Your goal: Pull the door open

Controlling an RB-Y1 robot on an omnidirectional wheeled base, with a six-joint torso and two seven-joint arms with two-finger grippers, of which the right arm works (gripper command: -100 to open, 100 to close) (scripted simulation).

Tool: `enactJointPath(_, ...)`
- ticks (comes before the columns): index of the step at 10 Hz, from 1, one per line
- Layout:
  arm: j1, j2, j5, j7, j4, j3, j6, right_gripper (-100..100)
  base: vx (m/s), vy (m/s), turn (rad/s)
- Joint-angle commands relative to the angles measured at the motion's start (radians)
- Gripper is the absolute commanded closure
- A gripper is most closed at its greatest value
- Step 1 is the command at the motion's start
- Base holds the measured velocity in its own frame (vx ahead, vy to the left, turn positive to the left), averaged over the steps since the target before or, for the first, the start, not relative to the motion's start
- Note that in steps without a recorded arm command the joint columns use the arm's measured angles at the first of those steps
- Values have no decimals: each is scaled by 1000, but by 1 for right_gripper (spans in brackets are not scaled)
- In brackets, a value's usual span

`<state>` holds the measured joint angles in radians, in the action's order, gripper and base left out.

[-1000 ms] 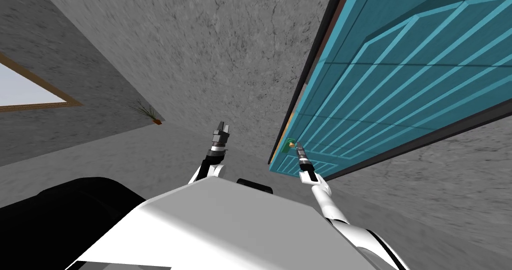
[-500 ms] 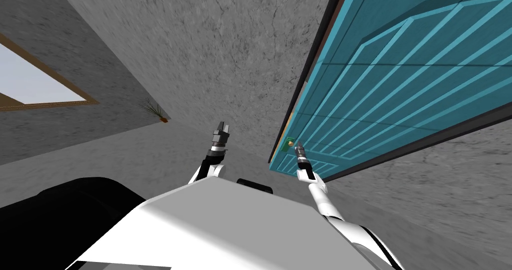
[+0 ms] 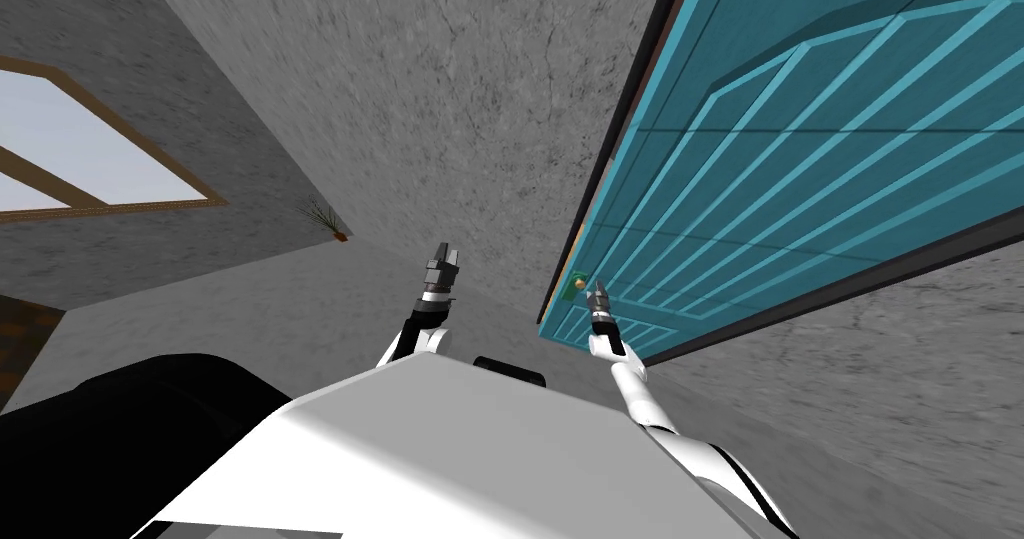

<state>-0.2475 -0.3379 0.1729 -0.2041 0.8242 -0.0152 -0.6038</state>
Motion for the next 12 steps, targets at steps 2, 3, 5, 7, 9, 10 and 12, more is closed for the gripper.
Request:
enactJointPath(2, -16, 27, 50, -77, -5, -9, 14, -100, -74, -41, 104)
enactJointPath(3, -16, 27, 50, -94, -5, -9, 14, -100, -58, -41, 44)
enactJointPath(5, -22, 40, 74, -135, -5, -13, 22, -100, -60, -48, 54)
enactJointPath(7, -34, 66, 122, -202, -6, -21, 37, -100, -74, -42, 101)
enactJointPath(9, -40, 79, 146, -254, -6, -26, 44, -100, -68, -47, 48)
enactJointPath(10, -40, 79, 146, -260, -6, -26, 44, -100, -42, -35, 46)
enactJointPath(12, -52, 105, 194, -327, -7, -34, 59, -100, -62, -49, 109)
